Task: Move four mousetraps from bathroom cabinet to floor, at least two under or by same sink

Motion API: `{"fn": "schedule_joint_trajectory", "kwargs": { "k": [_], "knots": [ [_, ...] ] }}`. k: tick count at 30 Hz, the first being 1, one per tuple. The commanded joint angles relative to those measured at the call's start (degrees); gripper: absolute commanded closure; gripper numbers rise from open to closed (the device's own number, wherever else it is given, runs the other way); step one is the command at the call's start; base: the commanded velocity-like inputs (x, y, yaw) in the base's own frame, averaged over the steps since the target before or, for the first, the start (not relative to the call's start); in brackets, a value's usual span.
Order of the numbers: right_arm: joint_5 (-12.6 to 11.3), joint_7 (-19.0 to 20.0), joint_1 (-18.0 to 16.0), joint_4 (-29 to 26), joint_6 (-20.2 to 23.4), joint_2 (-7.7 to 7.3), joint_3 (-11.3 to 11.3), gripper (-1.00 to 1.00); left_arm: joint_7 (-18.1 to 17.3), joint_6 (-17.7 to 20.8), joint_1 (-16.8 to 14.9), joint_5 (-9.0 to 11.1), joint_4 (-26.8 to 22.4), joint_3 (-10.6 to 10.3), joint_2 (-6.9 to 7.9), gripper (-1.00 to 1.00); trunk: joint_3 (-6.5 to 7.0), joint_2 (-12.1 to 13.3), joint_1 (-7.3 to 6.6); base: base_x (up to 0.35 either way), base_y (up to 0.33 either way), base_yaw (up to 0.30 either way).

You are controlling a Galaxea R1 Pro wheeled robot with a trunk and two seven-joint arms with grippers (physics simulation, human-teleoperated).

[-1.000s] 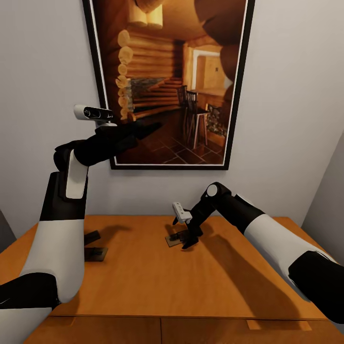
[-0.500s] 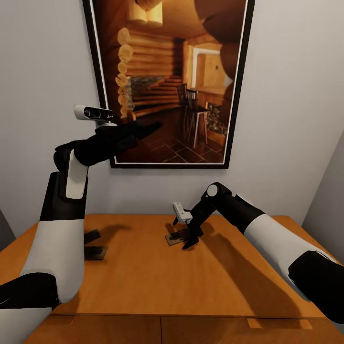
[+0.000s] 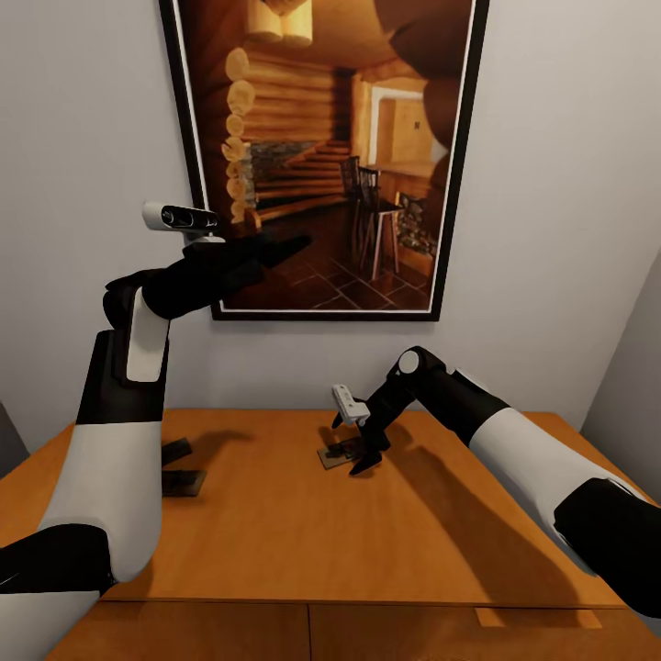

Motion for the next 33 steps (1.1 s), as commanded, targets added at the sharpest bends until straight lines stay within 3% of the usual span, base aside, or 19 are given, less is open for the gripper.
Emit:
{"fn": "schedule_joint_trajectory", "kwargs": {
  "k": [1, 8, 33],
  "knots": [
    [0.1, 0.0, 0.7, 0.0, 0.3, -0.05, 0.5, -1.0, -0.2, 0.5, -0.1, 0.0, 0.0, 0.1, -0.05, -1.0, -0.08, 0.0, 0.01, 0.0, 0.0, 0.0],
    [0.2, 0.0, 0.7, 0.9, 0.3, -0.05, 0.5, -1.0, -0.2, 0.5, -0.1, 0.0, 0.0, 0.1, -0.05, -1.0, -1.16, -2.4, 1.32, 0.0, 0.0, 0.0],
    [0.7, 0.0, 0.8, 1.2, 0.3, 0.02, 0.5, -1.0, -0.2, 0.5, -0.1, 0.0, 0.0, 0.1, -0.05, -1.0, -1.16, -2.4, 1.32, 0.0, 0.0, 0.0]
  ]
}}
